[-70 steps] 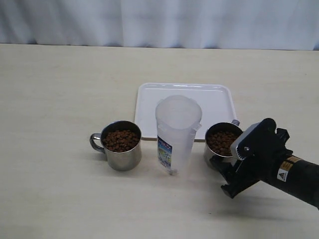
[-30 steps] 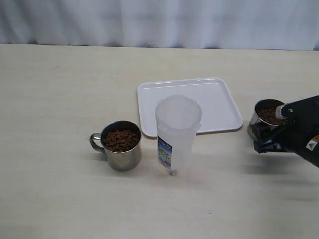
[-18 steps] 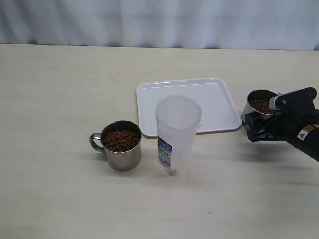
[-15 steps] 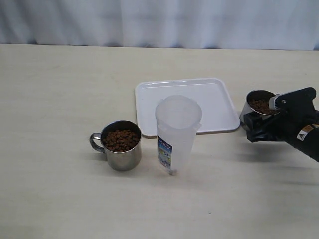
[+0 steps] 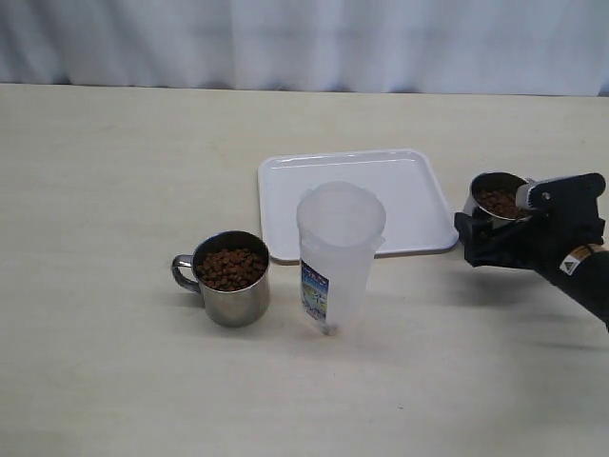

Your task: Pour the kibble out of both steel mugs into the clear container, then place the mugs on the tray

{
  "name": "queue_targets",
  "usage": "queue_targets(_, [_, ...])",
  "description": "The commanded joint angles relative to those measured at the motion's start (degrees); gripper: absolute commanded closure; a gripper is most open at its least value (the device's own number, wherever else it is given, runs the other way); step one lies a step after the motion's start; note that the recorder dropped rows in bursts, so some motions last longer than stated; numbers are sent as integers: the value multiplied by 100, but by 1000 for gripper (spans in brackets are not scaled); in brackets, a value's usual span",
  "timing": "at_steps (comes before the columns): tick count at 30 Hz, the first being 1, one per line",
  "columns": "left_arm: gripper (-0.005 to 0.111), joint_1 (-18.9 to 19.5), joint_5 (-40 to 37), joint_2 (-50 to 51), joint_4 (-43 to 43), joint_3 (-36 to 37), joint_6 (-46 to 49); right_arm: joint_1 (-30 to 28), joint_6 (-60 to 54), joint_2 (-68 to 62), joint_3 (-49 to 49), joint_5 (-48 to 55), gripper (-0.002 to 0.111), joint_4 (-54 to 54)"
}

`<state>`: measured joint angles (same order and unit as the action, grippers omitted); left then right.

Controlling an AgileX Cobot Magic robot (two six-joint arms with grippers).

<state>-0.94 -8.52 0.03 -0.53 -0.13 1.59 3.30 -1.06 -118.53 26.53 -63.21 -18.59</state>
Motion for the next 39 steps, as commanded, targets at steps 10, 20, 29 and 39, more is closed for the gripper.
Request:
queue_targets(10, [107,-46,32,-3,-19,13,-3,-15,-552,-794,276,-676,25,162])
queue_targets(20, [107,-46,32,-3,-19,13,-3,-15,-516,-673,407,-676,25,5])
queue_targets(29, [107,-46,32,-3,-19,13,-3,-15,-207,-642,407,-676,87,-26])
queue_targets(39, [107,-46,32,-3,-19,13,-3,-15,-207,499,-298,-676,104,-34])
